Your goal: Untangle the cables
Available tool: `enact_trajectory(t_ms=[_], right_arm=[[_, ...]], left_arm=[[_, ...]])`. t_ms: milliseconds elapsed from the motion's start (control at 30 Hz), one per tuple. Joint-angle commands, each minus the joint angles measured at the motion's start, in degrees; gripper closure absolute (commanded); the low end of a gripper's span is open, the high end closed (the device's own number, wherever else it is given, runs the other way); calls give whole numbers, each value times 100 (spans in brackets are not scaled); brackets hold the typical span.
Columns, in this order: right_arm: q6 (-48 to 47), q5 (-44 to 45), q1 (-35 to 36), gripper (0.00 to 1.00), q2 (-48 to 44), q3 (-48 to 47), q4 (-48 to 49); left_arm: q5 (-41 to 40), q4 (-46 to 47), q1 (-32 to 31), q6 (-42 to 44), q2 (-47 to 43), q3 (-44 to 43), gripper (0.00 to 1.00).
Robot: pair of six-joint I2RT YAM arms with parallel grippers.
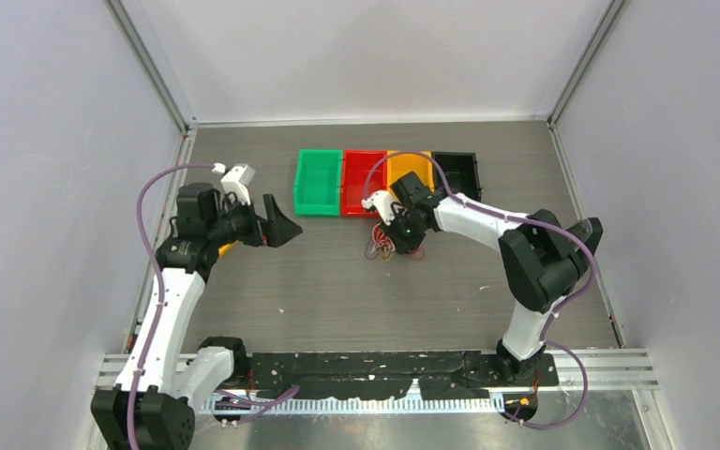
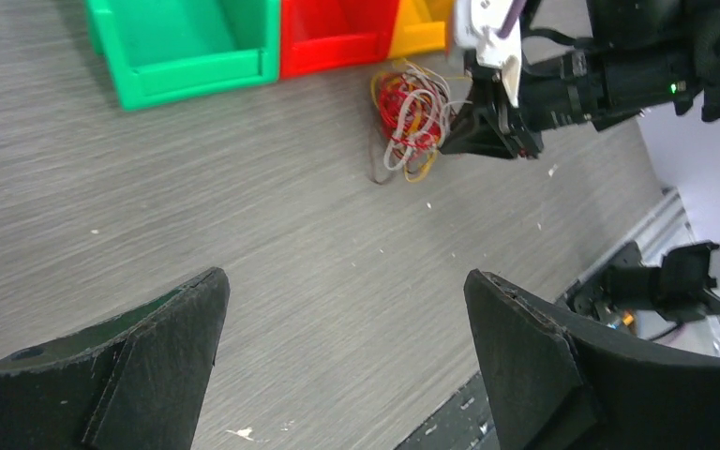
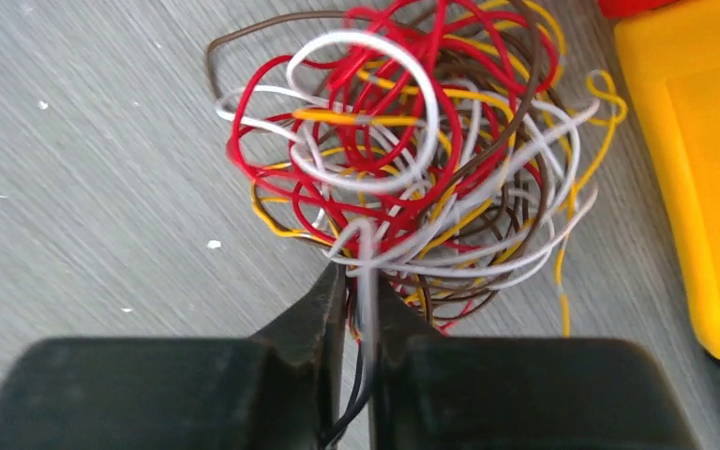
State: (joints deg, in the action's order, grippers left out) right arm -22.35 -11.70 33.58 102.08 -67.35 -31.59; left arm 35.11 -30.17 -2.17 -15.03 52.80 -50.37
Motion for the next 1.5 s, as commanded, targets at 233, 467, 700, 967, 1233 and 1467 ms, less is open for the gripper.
enact_trajectory(t_ms=[233, 467, 700, 967, 1233, 1467], right_arm=[[540, -2512, 36, 94, -2014, -8, 404], [695, -3292, 138, 94, -2011, -350, 39], [511, -3564, 322, 94, -2103, -454, -243], [-211, -2774, -208, 89, -2657, -141, -1305], [-597, -1760, -1993, 95, -2622, -35, -1912], [-978, -1017, -2993, 94, -2964, 25, -2001]], left_arm=[[1406, 1562, -1011, 60, 873, 582, 1], [1549, 2893, -1966, -550, 1376, 519, 1], [1680, 3504, -2208, -702, 1690, 482, 19], [2428, 1804, -972, 390, 1208, 558, 100], [1695, -1787, 572, 3286, 1090, -88, 100], [460, -2648, 1206, 4446, 1360, -393, 100]])
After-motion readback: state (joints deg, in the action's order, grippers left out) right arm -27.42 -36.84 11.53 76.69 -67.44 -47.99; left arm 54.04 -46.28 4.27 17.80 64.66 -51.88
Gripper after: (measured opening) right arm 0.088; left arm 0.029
